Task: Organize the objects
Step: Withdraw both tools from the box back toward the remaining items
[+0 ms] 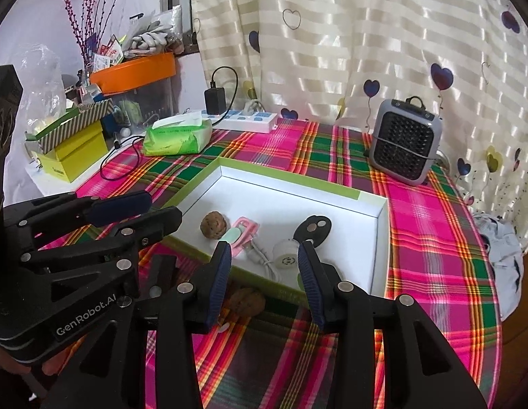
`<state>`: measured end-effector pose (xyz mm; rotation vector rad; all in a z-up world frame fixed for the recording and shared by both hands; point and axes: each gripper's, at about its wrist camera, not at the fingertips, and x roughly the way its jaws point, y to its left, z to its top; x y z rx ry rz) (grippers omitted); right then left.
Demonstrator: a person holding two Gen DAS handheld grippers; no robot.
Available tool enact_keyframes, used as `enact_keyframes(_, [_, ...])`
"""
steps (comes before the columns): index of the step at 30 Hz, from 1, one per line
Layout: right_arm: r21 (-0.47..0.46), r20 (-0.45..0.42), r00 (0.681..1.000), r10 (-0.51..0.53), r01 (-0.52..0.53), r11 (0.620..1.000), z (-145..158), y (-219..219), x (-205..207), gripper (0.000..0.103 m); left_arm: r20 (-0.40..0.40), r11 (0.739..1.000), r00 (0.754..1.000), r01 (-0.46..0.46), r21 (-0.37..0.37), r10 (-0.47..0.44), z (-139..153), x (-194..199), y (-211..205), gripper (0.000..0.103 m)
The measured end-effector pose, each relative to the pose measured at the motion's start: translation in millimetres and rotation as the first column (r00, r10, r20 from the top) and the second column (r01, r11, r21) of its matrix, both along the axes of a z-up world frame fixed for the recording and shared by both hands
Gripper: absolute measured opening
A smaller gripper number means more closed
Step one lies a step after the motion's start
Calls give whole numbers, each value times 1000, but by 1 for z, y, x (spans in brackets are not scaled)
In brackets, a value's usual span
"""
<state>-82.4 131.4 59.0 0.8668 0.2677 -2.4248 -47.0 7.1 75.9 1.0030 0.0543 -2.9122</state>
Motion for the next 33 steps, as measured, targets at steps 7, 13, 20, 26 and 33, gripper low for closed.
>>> enact_keyframes(7, [5,-36,999,-28,28,1000,11,7,19,42,-34,1000,999,7,1,-7,10,16,7,30])
enact_keyframes(13, [-4,-63,997,-42,41,999,20,16,35,42,-65,1000,998,20,2,-20,19,31,14,29])
enact_keyframes(20, [-15,-88,995,-46,44,999,29,22,51,42,-92,1000,995,27,2,-27,28,49,19,28])
enact_keyframes(26, [-24,-112,993,-49,46,999,38,27,65,42,-119,1000,992,31,-4,-32,37,64,24,28])
enact_keyframes(33, [-30,-135,989,-55,51,998,45,32,79,42,-145,999,989,38,-10,-39,45,78,29,28])
